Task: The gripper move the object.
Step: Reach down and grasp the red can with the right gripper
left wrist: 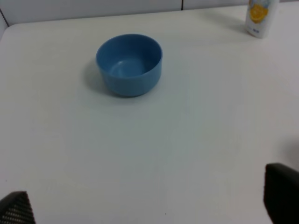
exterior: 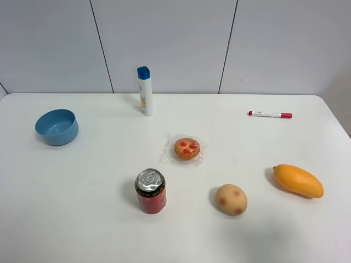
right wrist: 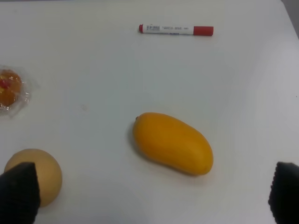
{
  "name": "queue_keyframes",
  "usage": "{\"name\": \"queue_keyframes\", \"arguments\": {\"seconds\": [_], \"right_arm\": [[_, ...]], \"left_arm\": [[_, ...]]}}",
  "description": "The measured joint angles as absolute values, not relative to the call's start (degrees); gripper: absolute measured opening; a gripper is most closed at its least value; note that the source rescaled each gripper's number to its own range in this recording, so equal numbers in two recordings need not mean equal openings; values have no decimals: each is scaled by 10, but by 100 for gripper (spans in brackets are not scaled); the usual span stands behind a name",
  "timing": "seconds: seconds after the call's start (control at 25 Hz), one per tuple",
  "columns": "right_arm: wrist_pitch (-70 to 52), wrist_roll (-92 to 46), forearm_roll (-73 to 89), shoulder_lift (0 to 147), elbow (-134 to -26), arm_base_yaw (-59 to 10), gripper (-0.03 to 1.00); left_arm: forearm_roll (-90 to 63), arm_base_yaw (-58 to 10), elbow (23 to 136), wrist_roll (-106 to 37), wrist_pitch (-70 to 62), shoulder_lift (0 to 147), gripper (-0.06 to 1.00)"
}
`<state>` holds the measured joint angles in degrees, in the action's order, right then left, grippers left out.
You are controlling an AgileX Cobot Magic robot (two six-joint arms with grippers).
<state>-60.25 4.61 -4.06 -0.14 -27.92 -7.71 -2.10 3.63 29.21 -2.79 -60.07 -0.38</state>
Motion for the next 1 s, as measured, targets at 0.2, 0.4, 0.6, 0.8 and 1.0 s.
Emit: {"name": "queue_keyframes", "arguments": {"seconds": [0.2, 0.4, 0.6, 0.8, 1.0], "right_arm": [[-603, 46, -41, -1, -279, -77, 100], [-603, 23, -41, 17, -279, -77, 100], [-603, 0, -30, 51, -279, -77, 100], [-603, -43, 0, 99, -284, -77, 100], [-565, -70, 46, 140, -328, -77, 100]], "left_arm": [[-21, 36, 292, -28, -601, -4, 100], [-21, 36, 292, -28, -601, -4, 100], [-21, 36, 292, -28, -601, -4, 100], [-21, 36, 292, -28, -601, -4, 100], [-21, 36, 292, -28, -601, -4, 100]]}}
